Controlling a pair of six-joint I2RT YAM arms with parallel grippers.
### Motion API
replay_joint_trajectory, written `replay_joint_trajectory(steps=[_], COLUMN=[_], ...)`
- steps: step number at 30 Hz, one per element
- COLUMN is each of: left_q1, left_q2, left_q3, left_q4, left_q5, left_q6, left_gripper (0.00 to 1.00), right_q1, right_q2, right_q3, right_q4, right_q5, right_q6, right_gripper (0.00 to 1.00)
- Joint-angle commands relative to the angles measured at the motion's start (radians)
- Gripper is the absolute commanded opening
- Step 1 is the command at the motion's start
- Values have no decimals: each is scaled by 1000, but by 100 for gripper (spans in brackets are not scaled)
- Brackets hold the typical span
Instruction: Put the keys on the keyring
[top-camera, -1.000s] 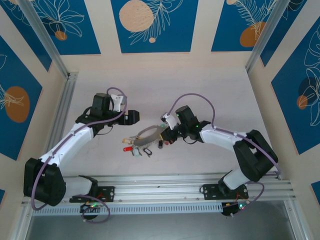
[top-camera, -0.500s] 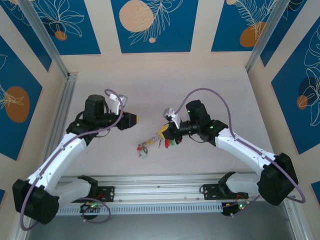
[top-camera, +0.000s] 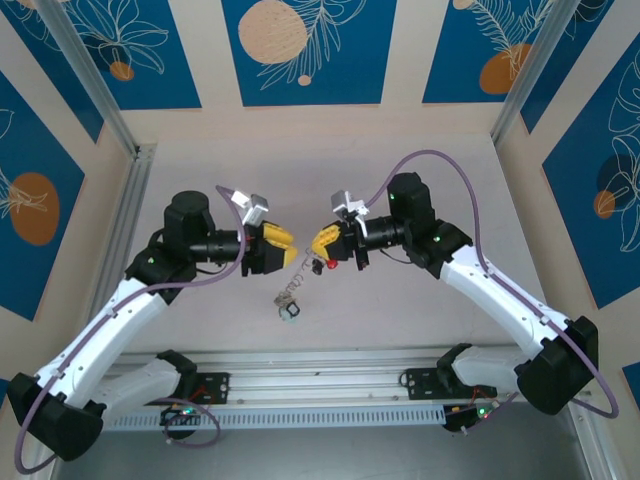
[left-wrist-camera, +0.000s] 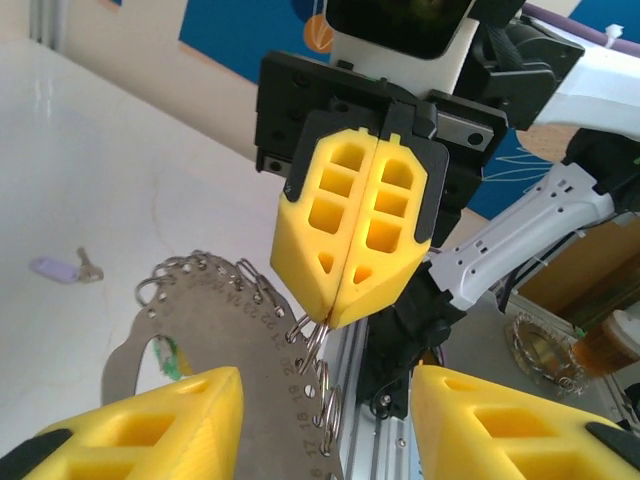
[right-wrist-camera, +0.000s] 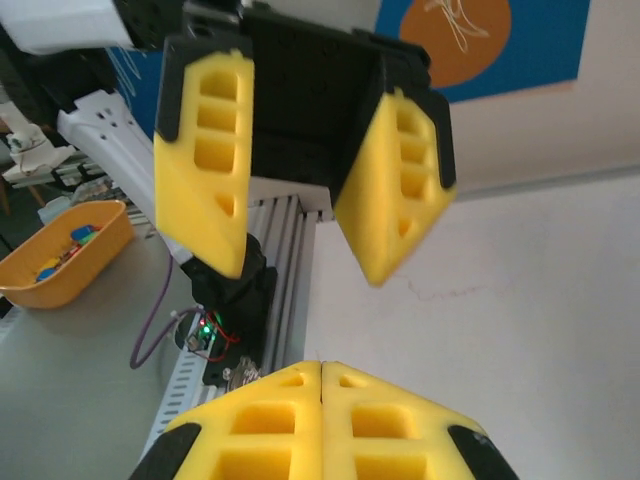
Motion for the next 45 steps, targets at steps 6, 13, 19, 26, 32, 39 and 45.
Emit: replay_joint_trajectory(steps=[6, 13, 19, 26, 32, 39, 45], left_q1=[-65, -94, -119, -140, -150, -152, -151], left_q2=[34, 45, 59, 68, 68, 60, 39], left_q3=[66, 77, 87, 87, 88, 92, 94], left_q4=[10, -26, -37, -33, -26, -35, -77], left_q5=[-1, -35, -55, -62, -72, -70, -112], left_q6=[108, 150, 170, 179, 180, 198, 231], left_gripper=[39, 36, 28, 12, 7, 0, 0], right_q1=[-7, -6, 0, 0, 1, 1, -9], right_q2=[21, 21, 22, 23, 22, 18, -23], right_q3=[73, 78, 78, 75, 74, 79, 57], right_q4=[82, 98, 106, 110, 113, 99, 79], right_q5=[-133, -147, -158, -154, -161, -138, -45], right_q6=[31, 48, 55, 63, 69, 70, 89], right_gripper=[0, 0, 0, 0, 0, 0, 31])
